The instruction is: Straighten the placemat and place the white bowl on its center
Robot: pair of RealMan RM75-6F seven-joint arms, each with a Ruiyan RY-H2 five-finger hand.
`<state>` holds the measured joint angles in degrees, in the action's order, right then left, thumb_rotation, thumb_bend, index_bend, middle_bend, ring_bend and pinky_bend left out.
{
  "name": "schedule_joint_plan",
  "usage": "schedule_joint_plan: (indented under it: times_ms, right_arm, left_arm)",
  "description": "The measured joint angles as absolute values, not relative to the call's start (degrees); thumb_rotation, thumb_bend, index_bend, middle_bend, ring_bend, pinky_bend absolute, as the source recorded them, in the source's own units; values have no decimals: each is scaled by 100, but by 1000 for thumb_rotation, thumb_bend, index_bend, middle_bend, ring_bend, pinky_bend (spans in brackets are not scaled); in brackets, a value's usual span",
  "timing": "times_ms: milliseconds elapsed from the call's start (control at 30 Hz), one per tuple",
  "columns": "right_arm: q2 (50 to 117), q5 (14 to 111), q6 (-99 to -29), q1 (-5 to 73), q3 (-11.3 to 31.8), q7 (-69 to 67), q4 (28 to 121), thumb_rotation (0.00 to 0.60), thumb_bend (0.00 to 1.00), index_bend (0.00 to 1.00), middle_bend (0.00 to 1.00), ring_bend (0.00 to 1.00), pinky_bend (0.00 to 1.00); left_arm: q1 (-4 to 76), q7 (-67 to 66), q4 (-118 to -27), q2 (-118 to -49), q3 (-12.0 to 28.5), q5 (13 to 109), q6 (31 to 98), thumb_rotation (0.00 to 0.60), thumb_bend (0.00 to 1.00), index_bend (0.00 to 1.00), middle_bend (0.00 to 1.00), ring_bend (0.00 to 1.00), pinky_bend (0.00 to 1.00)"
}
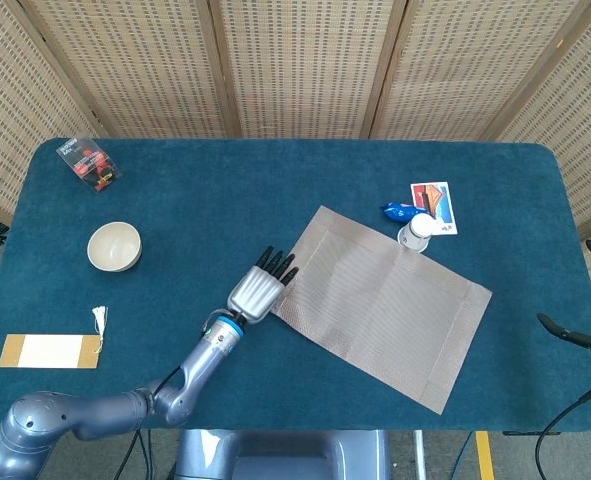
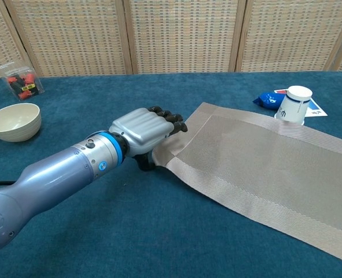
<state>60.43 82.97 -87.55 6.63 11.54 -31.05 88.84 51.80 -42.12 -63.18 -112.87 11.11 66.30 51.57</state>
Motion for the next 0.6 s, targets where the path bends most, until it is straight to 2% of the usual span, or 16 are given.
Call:
schedule_joint_plan:
  times_ms: [133, 367, 467, 600]
  right_arm:
    - [6035, 8298, -8751, 660, 1154, -3134, 8883, 600, 100, 115, 0, 0, 0]
    - [6017, 8308, -8732, 661, 1149, -3193, 8893, 600, 92, 130, 0, 0, 0]
    - [6014, 8327, -8739, 661, 1145, -3213, 8896, 600, 89, 138, 0, 0, 0]
    - [6015, 8359, -8787, 653, 1147, -3231, 8894, 600, 89, 144, 0, 0, 0]
  left_arm:
    - [5219, -4155, -6290, -11364, 1089, 6688, 5188, 600, 445, 184, 0, 0, 0]
    - [5251, -4023, -6204, -11455, 1088, 6839, 5343, 600, 646, 466, 0, 0, 0]
    - [5252, -3972, -6157, -11491, 1106, 6874, 5415, 600, 655, 640, 0, 0, 0]
    - [5245, -3897, -6094, -11525, 1114, 6974, 5554, 600, 636, 738, 0, 0, 0]
